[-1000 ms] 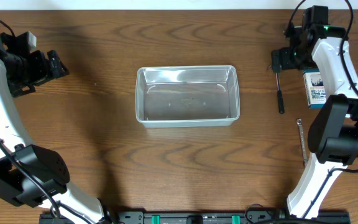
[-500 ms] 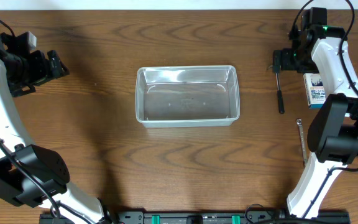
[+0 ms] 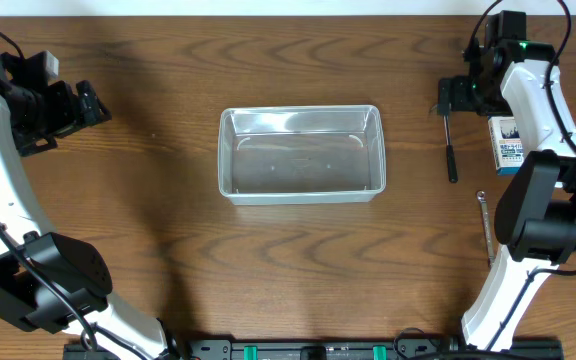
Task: Pack container
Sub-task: 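Lower the open right gripper onto the hammer head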
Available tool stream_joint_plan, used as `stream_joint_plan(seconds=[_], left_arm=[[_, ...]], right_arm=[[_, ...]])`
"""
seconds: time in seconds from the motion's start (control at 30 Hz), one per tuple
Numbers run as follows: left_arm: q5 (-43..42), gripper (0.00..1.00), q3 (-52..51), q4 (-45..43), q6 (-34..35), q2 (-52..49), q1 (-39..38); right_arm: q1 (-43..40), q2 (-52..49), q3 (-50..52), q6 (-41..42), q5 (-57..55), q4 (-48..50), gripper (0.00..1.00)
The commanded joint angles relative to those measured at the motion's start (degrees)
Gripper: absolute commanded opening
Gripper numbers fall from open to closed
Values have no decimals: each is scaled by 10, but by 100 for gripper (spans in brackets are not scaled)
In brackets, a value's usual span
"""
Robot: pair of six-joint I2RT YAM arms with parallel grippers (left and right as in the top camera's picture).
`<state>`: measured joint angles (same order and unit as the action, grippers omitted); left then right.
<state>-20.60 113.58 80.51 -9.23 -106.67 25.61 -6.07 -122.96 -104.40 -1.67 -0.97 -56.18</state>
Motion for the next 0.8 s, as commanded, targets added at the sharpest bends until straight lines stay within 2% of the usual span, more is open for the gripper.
stream_joint_plan(seconds=[0.0, 0.27, 0.77], left_arm=[[7, 98, -1, -1, -3, -6, 0], [7, 98, -1, 0, -3, -6, 0], [7, 98, -1, 0, -3, -6, 0]], right_arm=[[4, -14, -6, 3, 6, 0, 99], [9, -64, -15, -9, 11, -19, 99], [11, -77, -15, -27, 10, 3, 99]])
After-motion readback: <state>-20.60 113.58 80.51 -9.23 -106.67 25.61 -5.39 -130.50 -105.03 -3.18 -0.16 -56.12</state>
